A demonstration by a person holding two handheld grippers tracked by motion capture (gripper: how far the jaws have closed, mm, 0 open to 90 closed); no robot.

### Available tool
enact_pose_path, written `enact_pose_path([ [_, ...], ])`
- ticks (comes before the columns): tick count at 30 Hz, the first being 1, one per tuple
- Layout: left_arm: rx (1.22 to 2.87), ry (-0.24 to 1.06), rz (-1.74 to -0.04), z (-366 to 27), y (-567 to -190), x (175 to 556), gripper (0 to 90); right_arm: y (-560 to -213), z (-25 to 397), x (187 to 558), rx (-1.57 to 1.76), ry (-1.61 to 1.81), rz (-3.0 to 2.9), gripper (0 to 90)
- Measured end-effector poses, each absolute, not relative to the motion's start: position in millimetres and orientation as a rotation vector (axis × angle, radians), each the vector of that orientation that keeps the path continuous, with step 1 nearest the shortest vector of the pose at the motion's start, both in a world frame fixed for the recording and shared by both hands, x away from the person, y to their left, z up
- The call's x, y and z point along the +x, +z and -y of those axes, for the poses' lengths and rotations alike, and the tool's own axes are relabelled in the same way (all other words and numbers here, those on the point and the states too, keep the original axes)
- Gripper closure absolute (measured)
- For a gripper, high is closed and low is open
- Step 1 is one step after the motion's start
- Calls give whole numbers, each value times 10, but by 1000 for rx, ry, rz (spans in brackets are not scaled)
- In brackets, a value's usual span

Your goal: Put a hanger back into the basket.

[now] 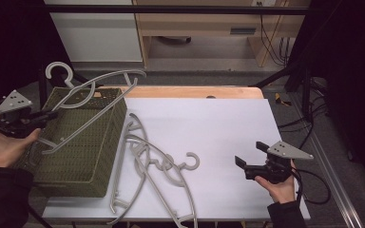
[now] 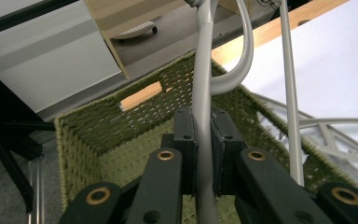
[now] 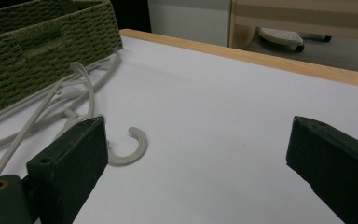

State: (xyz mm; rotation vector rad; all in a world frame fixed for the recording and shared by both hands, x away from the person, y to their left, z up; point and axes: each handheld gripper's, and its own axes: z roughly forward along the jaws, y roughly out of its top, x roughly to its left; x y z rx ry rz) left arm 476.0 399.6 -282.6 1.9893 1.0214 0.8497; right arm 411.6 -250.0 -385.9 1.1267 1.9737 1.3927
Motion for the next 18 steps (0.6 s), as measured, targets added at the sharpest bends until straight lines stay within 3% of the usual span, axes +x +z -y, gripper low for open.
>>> enact_pose_path([
  [18,2006,894,-1158,-4402,-3097,4718,826,-3872,2496,4124,1126,1386,-1982,57],
])
